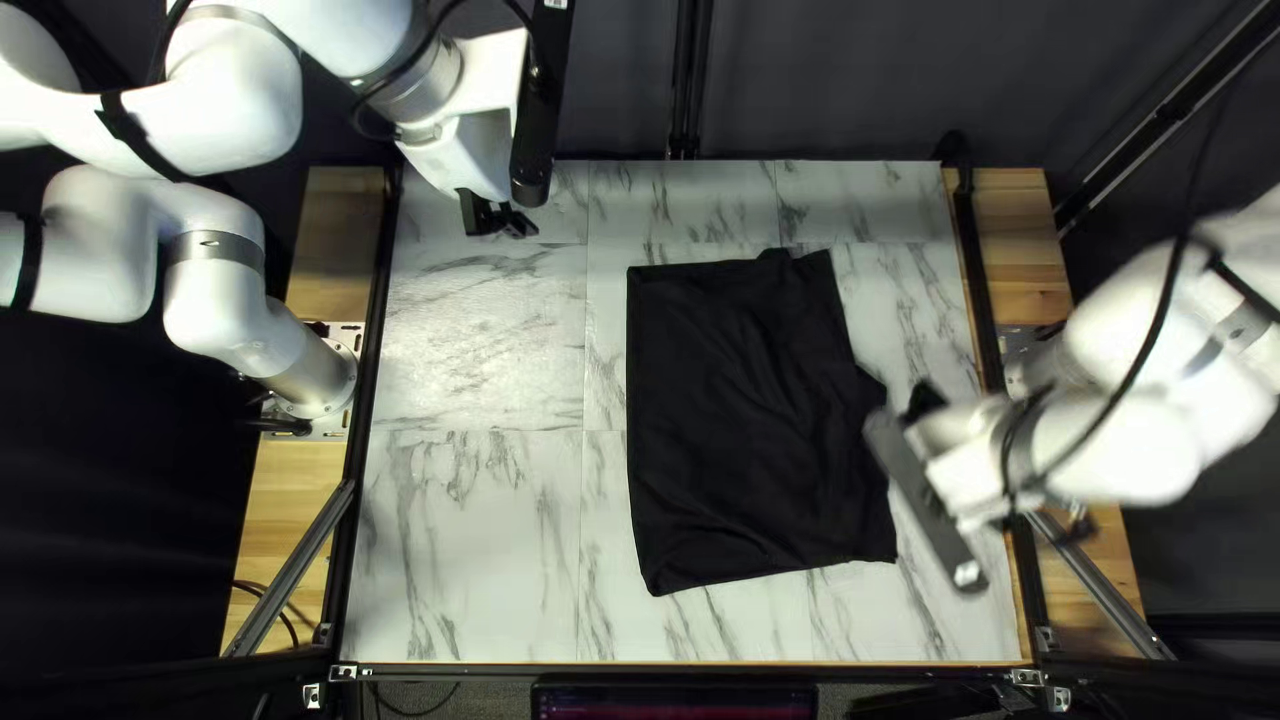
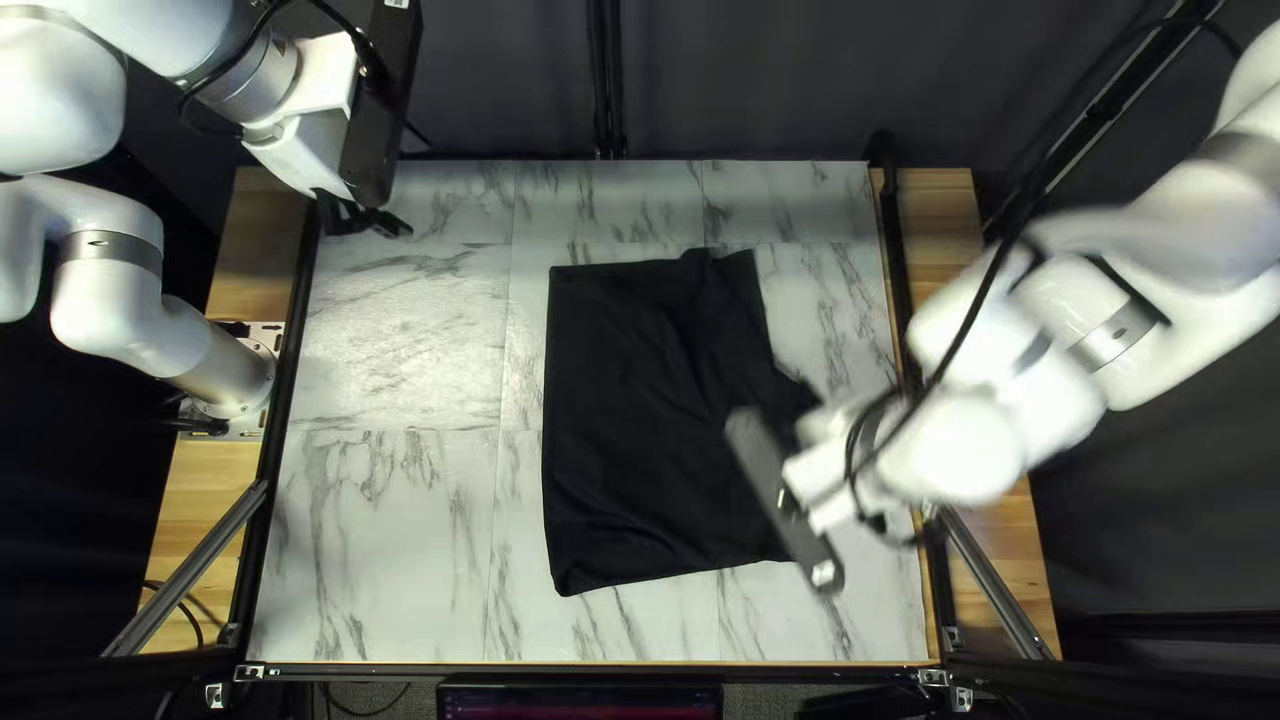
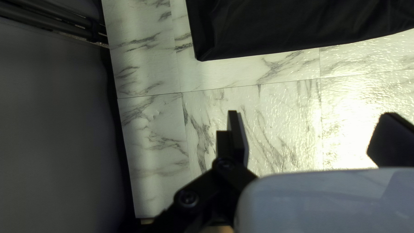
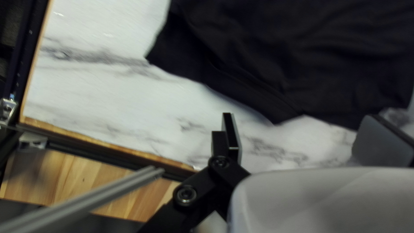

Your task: Fold t-shirt

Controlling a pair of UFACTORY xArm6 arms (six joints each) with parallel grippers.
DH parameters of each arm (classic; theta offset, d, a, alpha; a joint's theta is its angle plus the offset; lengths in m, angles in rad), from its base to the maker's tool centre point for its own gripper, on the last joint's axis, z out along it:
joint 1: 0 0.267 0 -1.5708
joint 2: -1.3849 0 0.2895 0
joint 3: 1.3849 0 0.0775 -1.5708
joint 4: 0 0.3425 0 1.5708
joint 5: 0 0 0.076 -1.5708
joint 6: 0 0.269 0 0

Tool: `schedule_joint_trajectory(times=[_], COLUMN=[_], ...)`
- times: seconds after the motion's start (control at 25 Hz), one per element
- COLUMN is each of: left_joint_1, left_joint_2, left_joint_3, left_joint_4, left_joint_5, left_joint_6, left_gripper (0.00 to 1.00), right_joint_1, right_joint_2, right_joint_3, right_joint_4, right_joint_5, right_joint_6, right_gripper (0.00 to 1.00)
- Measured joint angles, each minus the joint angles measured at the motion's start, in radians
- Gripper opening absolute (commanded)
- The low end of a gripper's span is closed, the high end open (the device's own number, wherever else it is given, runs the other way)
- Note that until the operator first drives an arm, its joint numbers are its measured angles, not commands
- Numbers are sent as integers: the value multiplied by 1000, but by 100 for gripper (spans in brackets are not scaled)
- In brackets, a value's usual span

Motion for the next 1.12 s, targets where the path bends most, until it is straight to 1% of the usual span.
schedule_joint_trajectory(times=[0.04, 0.12, 0.2, 0.28, 0.4, 0.52, 0.64, 0.76, 0.92, 0.96, 1.0, 1.12], left_joint_1=[0, 0, 0, -11, -91, -202, -331, -445, -536, -552, -563, -580], left_joint_2=[0, 0, 0, 1, 19, 55, 125, 228, 373, 395, 403, 367], left_joint_3=[0, 0, 0, 2, -2, -12, -26, -40, -40, -33, -26, -10], left_joint_4=[0, 0, -1, 0, 22, 61, 106, 148, 202, 219, 234, 270], left_joint_5=[0, 0, 0, -2, -10, -27, -65, -125, -223, -238, -237, -175], left_joint_6=[0, 0, 0, -12, -82, -187, -315, -441, -571, -602, -626, -668], left_gripper=[100, 100, 100, 100, 100, 100, 100, 100, 100, 100, 100, 100], right_joint_1=[-19, -31, -21, -16, -15, -15, -15, -15, -15, -15, -15, -15], right_joint_2=[-43, -92, -111, -118, -119, -119, -119, -119, -119, -119, -119, -119], right_joint_3=[18, 52, 84, 96, 97, 97, 97, 97, 97, 97, 97, 97], right_joint_4=[15, 35, 41, 42, 42, 42, 42, 42, 42, 42, 42, 42], right_joint_5=[10, 11, -8, -18, -20, -20, -20, -20, -20, -20, -20, -20], right_joint_6=[-10, -8, 11, 21, 23, 23, 23, 23, 23, 23, 23, 23], right_gripper=[100, 100, 100, 100, 100, 100, 100, 100, 100, 100, 100, 100])
